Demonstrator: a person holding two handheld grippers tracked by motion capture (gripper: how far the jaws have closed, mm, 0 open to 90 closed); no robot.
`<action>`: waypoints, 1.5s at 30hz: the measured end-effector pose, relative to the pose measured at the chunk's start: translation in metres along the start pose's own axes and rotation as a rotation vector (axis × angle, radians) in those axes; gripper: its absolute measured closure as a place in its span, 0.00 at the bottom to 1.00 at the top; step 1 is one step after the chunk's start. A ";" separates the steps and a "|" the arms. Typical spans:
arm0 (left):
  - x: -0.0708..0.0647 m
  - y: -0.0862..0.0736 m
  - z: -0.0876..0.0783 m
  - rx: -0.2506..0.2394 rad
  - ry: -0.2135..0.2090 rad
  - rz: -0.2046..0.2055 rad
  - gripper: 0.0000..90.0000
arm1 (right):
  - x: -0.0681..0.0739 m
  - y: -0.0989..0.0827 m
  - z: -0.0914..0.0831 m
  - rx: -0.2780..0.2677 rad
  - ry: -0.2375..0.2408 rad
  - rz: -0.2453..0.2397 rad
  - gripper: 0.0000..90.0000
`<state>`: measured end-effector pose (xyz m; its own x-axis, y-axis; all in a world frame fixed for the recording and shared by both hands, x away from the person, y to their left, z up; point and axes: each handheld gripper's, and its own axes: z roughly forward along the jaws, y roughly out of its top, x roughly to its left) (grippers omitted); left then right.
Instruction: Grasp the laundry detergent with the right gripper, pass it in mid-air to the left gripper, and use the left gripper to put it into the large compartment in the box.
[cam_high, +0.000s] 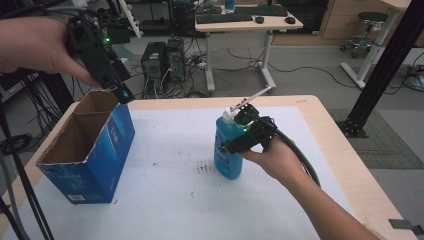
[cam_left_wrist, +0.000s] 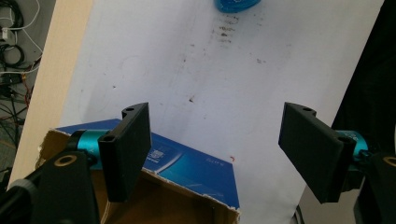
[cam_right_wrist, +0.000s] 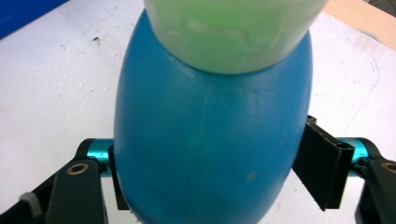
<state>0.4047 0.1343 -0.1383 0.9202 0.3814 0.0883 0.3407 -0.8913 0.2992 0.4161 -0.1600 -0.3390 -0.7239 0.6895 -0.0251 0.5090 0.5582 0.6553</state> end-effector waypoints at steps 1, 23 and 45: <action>0.000 0.000 0.000 0.000 0.000 0.000 0.28 | 0.001 0.000 0.000 0.000 0.002 0.004 0.32; 0.000 -0.002 -0.001 -0.003 0.000 -0.006 0.28 | -0.004 0.000 -0.003 -0.030 0.040 -0.009 0.49; -0.010 0.016 -0.011 -0.051 -0.034 0.078 0.28 | -0.015 0.052 -0.064 -0.126 0.392 -0.279 0.50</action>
<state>0.3989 0.1189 -0.1242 0.9498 0.3022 0.0806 0.2587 -0.9038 0.3409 0.4234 -0.1710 -0.2559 -0.9576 0.2824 0.0575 0.2280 0.6201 0.7507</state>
